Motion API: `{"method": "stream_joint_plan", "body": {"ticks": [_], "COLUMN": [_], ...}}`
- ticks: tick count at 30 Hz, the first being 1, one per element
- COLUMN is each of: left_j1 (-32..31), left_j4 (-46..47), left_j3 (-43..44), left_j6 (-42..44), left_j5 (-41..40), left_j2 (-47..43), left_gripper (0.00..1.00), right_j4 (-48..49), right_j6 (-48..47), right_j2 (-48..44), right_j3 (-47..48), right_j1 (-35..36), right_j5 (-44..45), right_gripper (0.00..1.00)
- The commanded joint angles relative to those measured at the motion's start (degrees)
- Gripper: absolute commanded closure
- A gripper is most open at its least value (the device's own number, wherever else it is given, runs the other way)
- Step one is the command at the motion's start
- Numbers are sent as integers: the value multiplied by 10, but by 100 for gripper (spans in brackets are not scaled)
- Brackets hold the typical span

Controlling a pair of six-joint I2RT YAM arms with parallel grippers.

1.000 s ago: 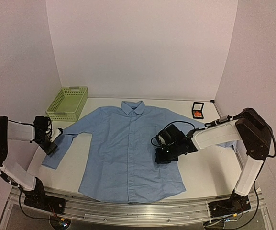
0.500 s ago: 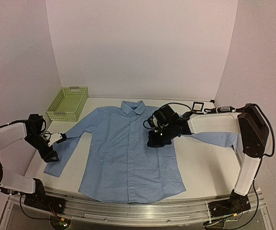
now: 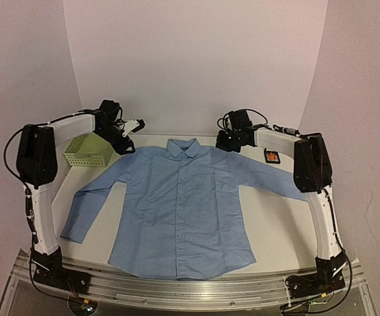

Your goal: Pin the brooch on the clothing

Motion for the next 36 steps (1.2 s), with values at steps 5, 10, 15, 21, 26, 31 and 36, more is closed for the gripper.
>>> {"method": "stream_joint_plan", "body": {"ticks": [5,10,15,21,26,31,36], "left_j1": [-51,-82,-84,-96,-102,-102,-99], "left_j4": [136,184,207,231,257,265,289], "left_j3": [200,260,326,322,297,350,330], "left_j6": [-78,-76,-81,-84,-71,-63,-53], "left_j5": [-89,-104,-120,-96,-96,-119,-167], "left_j2": [190,257,313,344,362,417,432], "left_gripper": [57,57,59,60,60,61,62], "right_j4": [-1,4,3,3,-1,-4,-9], "right_j6": [65,53,-8,-27,9,55,66], "right_j2": [131,89,12,-105,-164,-192,-223], "right_j3": [146,89,16,-166,-291,-390,-466], "right_j1": [-16,-14,2,48,101,140,146], "right_j5": [-53,-61,-46,-27,-42,-55,-42], "right_gripper": [100,100,100,100,100,100,100]}}
